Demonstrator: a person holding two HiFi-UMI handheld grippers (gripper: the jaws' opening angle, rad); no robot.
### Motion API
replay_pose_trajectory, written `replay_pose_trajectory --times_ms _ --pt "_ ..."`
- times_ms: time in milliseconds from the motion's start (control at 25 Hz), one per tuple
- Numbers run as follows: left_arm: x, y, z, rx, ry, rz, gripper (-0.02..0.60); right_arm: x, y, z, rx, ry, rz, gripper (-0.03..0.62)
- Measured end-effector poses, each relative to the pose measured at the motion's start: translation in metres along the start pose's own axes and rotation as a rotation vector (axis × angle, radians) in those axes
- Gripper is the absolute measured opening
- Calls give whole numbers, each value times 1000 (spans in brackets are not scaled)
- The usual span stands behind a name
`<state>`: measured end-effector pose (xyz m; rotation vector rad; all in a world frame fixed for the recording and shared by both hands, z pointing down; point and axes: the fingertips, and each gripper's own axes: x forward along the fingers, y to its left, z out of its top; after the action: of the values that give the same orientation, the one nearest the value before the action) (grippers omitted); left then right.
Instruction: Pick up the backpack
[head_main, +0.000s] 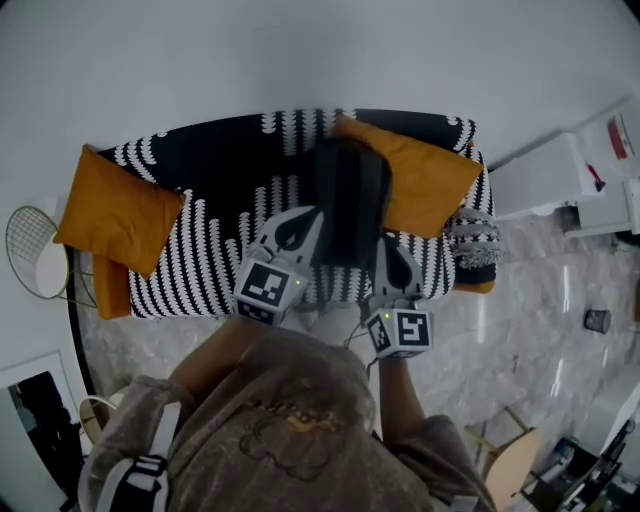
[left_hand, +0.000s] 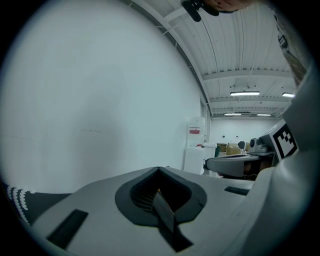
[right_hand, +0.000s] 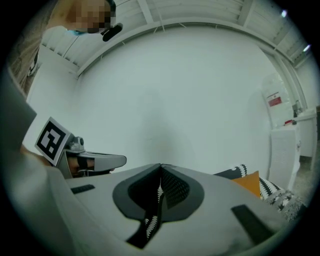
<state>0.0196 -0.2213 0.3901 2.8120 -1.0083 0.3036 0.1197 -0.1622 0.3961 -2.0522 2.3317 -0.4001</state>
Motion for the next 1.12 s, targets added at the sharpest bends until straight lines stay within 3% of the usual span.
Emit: replay_pose_trajectory --times_ms 280,320,360,440,480,520,720,1120 --pt "50 30 -14 -26 31 43 3 55 -32 0 -5 2 24 6" --pt "57 33 -17 -40 43 41 25 62 -37 -3 0 9 27 6" --pt "64 34 -22 -56 55 38 99 68 -42 -6 6 20 33 17" --pt "77 38 -32 -85 81 40 218 84 -51 -20 31 63 54 151" --pt "83 41 -39 -96 96 47 252 91 -57 -30 43 90 62 254" --pt "89 43 -47 -105 112 57 282 98 -63 -40 48 114 63 316" --pt "121 60 -100 -144 186 108 370 129 -97 -95 71 200 45 352" --pt "179 86 -235 -200 319 175 376 177 -144 -227 96 358 65 365"
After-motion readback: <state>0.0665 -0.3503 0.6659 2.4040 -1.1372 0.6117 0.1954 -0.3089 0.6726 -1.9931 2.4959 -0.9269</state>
